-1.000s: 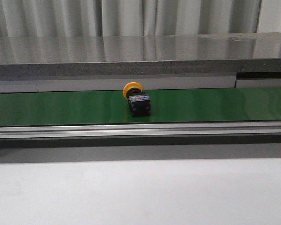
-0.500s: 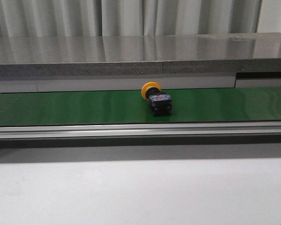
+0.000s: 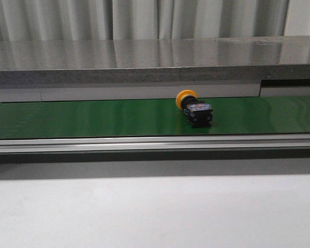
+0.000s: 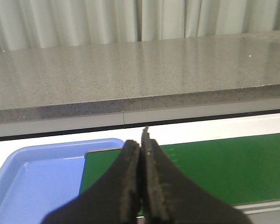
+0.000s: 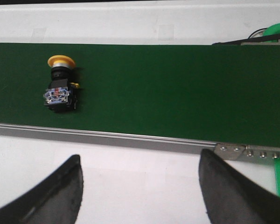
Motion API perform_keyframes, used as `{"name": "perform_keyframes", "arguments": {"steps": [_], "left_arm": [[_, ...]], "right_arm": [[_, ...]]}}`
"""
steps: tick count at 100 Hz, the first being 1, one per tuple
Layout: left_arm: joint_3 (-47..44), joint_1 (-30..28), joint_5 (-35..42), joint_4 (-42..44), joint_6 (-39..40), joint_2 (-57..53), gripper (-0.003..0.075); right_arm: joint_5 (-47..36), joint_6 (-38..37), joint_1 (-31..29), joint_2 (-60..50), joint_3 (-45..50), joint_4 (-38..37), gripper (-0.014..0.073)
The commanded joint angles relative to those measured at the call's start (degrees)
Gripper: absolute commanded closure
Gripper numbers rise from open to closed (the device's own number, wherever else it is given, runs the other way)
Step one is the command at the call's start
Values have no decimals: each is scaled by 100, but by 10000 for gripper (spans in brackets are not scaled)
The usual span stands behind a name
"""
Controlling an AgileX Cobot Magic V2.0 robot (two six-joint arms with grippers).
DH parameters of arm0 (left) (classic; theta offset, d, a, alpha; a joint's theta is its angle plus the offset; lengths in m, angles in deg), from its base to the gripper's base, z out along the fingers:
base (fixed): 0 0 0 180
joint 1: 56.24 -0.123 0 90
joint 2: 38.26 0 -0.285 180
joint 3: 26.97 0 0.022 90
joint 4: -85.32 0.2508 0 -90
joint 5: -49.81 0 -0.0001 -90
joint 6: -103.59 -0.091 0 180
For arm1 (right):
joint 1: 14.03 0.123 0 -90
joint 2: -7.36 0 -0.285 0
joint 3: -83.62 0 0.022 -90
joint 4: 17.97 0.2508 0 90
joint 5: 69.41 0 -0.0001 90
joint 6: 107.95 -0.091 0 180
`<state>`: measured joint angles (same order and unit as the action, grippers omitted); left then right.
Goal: Move button from left to right
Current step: 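Move the right gripper down over the button at the belt's end, then close the right gripper on the button and lift it off the belt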
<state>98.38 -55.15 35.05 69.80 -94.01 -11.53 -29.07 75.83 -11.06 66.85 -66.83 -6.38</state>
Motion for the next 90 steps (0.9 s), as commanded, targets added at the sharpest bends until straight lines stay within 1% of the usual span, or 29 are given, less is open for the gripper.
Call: {"name": "perform_keyframes", "arguments": {"steps": [1, 14, 22, 39, 66, 90], "left_arm": [[157, 47, 456, -48, 2, 43, 740], [157, 47, 456, -48, 2, 43, 740], [157, 47, 456, -48, 2, 43, 740], [157, 47, 456, -48, 2, 43, 740], [157, 47, 456, -48, 2, 43, 740], [157, 47, 456, -48, 2, 43, 740]], "right_arm": [[-349, 128, -38, 100, -303, 110, 64], [-122, 555, -38, 537, -665, 265, 64], [-24, 776, -38, 905, -896, 485, 64], [-35, 1181, 134, 1629, -1292, 831, 64], [-57, 1340, 480, 2816, -1827, 804, 64], [-340, 1341, 560, 3567, -2007, 710, 64]]}}
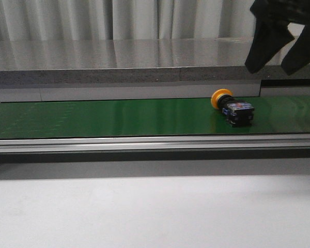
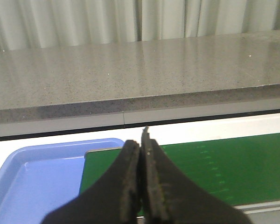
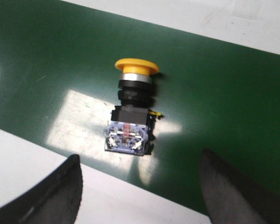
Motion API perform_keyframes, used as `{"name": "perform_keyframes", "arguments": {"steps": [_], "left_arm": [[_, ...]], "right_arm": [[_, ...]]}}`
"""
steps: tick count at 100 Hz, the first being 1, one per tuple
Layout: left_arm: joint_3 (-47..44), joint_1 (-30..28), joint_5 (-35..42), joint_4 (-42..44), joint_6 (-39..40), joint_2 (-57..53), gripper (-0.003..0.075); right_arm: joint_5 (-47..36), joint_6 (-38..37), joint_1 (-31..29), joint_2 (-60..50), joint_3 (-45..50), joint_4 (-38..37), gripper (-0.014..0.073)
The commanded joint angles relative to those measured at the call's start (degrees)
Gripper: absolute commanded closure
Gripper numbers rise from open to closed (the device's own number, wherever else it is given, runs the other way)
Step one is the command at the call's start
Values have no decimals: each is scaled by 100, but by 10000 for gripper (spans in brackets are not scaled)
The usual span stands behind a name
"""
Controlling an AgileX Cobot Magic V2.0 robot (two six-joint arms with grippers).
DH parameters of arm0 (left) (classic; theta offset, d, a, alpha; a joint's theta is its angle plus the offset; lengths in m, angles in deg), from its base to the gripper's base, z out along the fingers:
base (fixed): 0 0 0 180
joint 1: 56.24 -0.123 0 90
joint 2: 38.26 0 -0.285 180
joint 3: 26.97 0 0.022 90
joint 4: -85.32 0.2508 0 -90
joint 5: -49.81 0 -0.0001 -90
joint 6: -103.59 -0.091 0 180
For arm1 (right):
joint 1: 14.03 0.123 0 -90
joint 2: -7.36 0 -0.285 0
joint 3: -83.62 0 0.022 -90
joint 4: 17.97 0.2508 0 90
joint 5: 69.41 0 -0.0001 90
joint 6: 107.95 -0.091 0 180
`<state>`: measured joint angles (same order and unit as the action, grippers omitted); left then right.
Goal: Move button from left to right
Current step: 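Close the right gripper on the button and lift it off the belt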
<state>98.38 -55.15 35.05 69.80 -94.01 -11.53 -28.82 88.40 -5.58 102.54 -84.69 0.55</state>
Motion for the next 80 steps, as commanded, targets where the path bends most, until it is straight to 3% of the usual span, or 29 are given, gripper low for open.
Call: {"name": "perform_keyframes", "arguments": {"steps": [1, 64, 80], "left_arm": [[157, 47, 456, -48, 2, 43, 740], [157, 47, 456, -48, 2, 43, 740], [157, 47, 456, -48, 2, 43, 740]], "right_arm": [[-377, 85, 11, 13, -221, 18, 64], [-971, 85, 11, 851, -221, -370, 66], [-933, 79, 11, 913, -221, -370, 195]]}}
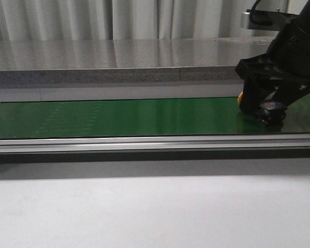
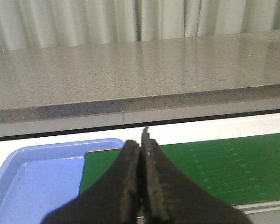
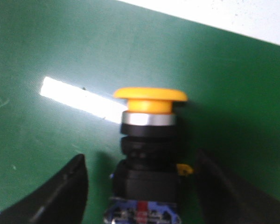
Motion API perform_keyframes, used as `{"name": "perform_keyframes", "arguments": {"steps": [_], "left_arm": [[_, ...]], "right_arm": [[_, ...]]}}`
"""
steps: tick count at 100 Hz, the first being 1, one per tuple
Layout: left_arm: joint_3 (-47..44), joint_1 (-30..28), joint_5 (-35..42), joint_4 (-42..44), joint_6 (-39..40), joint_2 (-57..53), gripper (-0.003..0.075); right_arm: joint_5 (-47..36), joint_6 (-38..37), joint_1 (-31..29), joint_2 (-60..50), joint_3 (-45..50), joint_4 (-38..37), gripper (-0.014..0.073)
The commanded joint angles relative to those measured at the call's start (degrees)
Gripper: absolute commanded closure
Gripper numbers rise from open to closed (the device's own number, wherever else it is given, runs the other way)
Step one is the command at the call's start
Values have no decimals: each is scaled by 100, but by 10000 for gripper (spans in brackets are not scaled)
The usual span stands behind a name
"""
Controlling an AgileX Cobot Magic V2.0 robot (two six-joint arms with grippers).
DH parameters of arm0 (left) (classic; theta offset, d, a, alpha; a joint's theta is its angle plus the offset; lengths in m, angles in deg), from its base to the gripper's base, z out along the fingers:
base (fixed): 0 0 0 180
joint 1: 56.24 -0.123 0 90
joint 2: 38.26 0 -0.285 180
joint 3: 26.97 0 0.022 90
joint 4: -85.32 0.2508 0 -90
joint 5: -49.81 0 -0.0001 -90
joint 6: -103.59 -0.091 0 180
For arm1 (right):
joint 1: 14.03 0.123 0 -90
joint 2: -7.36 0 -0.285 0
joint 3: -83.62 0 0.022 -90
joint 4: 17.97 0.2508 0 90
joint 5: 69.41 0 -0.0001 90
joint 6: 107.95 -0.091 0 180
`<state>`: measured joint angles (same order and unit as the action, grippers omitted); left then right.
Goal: Move button from left to right
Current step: 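Close the right gripper on the button and lift it off the belt, then carry the button over the green tray and open the right gripper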
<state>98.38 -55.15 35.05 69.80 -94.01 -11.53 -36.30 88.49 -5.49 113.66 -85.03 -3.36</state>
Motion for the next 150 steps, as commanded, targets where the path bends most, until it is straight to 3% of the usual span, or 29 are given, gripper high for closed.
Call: {"name": "perform_keyframes", "arguments": {"steps": [1, 15, 73, 98, 127, 150], "left_arm": [[157, 47, 456, -48, 2, 43, 740], [157, 47, 456, -48, 2, 43, 740], [157, 47, 466, -48, 2, 43, 740], [157, 47, 466, -48, 2, 43, 740], [157, 47, 466, -48, 2, 43, 740], [157, 47, 466, -48, 2, 43, 740]], "right_arm": [[-181, 70, 3, -196, -187, 21, 211], [-16, 70, 3, -168, -187, -51, 297], [677, 70, -308, -559, -733, -102, 307], [895, 70, -1155, -725, -1181, -205, 307], [633, 70, -2423, -726, -1193, -358, 307], [247, 76, -3008, -619, -1193, -587, 305]]}}
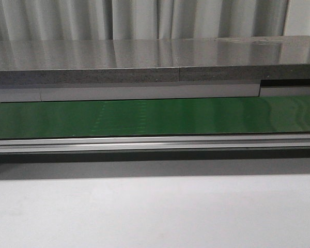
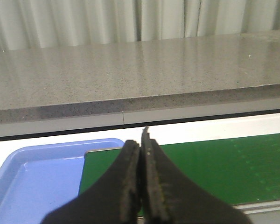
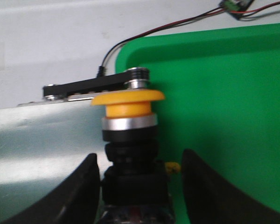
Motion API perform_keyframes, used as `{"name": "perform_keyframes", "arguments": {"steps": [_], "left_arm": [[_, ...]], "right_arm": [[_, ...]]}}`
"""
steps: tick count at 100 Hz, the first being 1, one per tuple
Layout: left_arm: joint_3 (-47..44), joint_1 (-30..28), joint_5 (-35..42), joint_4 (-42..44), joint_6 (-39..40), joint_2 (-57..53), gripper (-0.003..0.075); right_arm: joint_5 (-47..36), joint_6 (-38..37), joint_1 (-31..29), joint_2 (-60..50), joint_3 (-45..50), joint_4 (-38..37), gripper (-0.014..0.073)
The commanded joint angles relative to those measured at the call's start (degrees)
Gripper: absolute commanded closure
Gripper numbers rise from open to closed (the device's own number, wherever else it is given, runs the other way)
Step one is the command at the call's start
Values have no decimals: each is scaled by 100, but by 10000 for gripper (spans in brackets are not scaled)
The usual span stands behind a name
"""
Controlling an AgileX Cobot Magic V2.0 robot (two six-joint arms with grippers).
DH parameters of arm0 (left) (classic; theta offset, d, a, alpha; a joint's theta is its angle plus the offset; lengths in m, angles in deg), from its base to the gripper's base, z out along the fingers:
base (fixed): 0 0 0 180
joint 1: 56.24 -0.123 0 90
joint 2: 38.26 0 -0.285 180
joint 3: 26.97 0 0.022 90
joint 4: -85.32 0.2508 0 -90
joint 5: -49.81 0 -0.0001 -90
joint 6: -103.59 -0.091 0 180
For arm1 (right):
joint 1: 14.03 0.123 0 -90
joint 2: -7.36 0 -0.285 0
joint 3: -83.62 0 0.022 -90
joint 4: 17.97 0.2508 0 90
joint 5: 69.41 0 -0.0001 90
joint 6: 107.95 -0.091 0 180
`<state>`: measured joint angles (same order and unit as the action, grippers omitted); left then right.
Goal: Move button from left to right
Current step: 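Carry the button over the green tray and open the right gripper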
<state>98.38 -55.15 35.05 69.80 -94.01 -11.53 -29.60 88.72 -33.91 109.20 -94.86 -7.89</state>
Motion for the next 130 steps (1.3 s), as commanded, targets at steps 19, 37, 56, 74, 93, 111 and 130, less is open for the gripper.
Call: {"name": "perform_keyframes", "arguments": {"steps": [19, 37, 56, 74, 93, 111, 130], "left_arm": [[157, 47, 466, -48, 2, 43, 740], [157, 47, 466, -48, 2, 43, 740], [157, 47, 466, -48, 2, 43, 740], [157, 47, 466, -48, 2, 43, 740], [157, 47, 466, -48, 2, 43, 740], [157, 47, 466, -48, 2, 43, 740], [157, 47, 466, -48, 2, 43, 740]], "right_arm": [[-558, 53, -347, 210, -211, -441, 305], [-598, 53, -401, 639, -211, -744, 305], [-603, 53, -401, 935, -211, -906, 305], [-591, 53, -401, 1081, -211, -899, 305], [-539, 53, -401, 1203, -211, -868, 303], [-491, 53, -401, 1325, -211, -868, 281], [-491, 53, -401, 1340, -211, -868, 146]]}}
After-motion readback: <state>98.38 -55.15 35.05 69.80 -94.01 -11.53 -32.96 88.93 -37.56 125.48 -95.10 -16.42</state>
